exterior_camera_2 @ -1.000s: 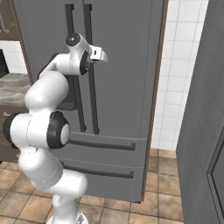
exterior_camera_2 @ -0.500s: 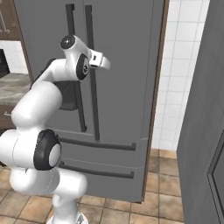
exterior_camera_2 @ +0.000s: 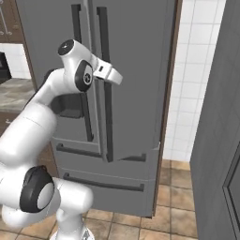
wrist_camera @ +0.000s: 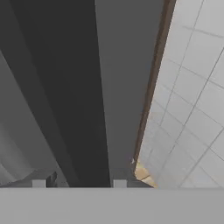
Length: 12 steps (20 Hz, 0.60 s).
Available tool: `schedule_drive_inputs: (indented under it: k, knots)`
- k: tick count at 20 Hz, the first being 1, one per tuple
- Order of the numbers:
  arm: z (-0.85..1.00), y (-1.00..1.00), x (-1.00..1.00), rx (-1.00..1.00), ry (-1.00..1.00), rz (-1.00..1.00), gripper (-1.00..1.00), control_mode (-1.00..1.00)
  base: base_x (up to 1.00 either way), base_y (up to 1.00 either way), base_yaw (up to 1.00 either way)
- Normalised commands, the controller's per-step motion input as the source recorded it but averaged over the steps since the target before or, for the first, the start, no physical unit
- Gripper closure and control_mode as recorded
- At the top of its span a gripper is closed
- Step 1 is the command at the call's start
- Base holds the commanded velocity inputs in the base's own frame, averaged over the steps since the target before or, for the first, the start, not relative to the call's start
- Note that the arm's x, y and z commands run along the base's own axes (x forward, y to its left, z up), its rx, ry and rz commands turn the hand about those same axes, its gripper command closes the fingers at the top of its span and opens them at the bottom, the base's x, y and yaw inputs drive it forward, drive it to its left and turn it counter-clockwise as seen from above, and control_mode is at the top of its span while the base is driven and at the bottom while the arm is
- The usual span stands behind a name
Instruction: Open the fridge, grab two sodas, and place both sodas inside the bowl with ice on the dining counter.
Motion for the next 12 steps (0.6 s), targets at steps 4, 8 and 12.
schedule_drive_inputs:
  k: [4,8,12]
  knots:
    - [0.29,-0.93,-0.59,0.00,0.13,-0.15,1.00,-1.00,0.00,0.00,0.00]
    - [0.25,-0.87,-0.52,-0.02,0.16,-0.10,1.00,-1.00,0.00,0.00,0.00]
    - [0.18,-0.49,-0.48,-0.07,0.14,-0.09,-1.00,-1.00,0.00,0.00,0.00]
